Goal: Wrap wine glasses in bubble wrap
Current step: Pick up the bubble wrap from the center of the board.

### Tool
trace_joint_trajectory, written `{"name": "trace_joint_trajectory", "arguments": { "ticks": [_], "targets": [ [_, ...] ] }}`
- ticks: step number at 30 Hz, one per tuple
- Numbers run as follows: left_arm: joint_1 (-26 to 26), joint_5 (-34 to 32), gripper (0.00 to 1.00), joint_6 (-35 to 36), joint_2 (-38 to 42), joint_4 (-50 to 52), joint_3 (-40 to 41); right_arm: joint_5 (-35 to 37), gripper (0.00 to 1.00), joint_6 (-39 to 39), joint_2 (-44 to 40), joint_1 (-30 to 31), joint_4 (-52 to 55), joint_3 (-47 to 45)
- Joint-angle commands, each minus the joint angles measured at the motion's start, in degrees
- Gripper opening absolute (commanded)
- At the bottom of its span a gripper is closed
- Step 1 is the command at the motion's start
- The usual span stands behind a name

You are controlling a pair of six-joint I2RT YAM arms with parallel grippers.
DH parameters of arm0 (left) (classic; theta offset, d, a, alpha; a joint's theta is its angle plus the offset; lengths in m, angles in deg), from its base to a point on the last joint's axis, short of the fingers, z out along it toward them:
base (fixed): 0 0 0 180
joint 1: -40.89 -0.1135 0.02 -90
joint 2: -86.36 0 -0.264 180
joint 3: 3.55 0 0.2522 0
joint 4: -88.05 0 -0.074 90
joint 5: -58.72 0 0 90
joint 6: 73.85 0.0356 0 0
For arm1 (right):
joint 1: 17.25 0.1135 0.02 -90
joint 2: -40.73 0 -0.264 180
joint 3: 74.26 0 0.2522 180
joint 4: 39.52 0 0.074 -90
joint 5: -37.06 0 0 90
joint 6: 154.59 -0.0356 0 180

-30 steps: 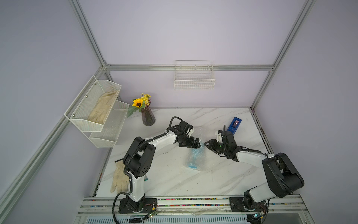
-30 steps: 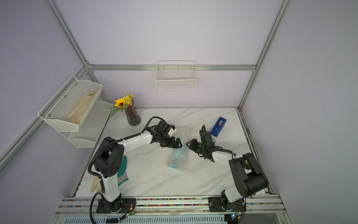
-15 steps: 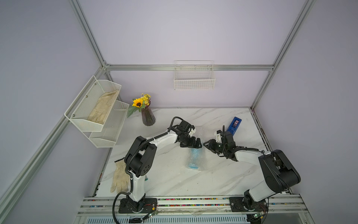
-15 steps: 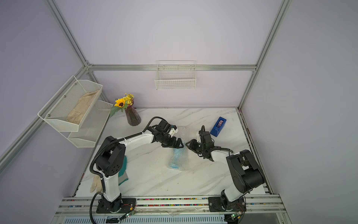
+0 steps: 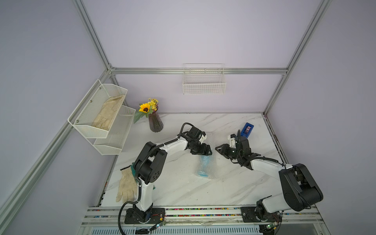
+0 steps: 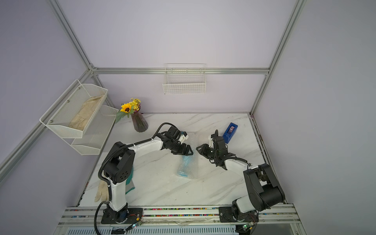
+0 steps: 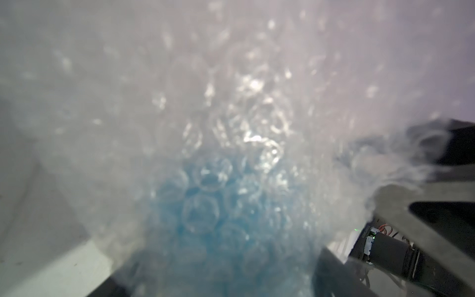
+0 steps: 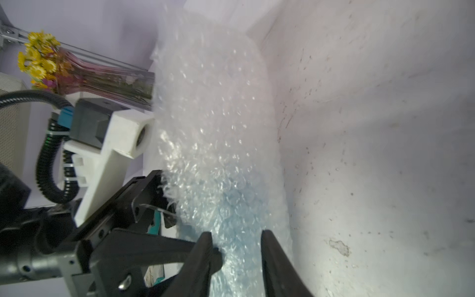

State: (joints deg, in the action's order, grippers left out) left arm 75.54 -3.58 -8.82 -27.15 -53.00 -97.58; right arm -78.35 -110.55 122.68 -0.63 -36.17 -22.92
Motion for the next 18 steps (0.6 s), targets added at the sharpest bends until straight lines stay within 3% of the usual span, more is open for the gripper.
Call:
{"name": "trace_joint_trajectory", "arguments": {
  "ticks": [1,11,18],
  "targets": [
    [-0.86,2.97,0.73,1.14,3.72,-7.46,4.13,-0.34,0.36,0.83,-5.37,-2.01,2.5,0.67],
    [-0.49,-0.42,0.72,4.85,17.92,-23.51,16.56,0.62,0.37,2.97,-17.85,-7.31,7.75,1.61],
    [-0.49,-0.75,0.72,4.0,22.5,-32.19,22.85,-1.41,0.37,3.64,-15.01,-7.64,6.28,-0.32]
  ]
}}
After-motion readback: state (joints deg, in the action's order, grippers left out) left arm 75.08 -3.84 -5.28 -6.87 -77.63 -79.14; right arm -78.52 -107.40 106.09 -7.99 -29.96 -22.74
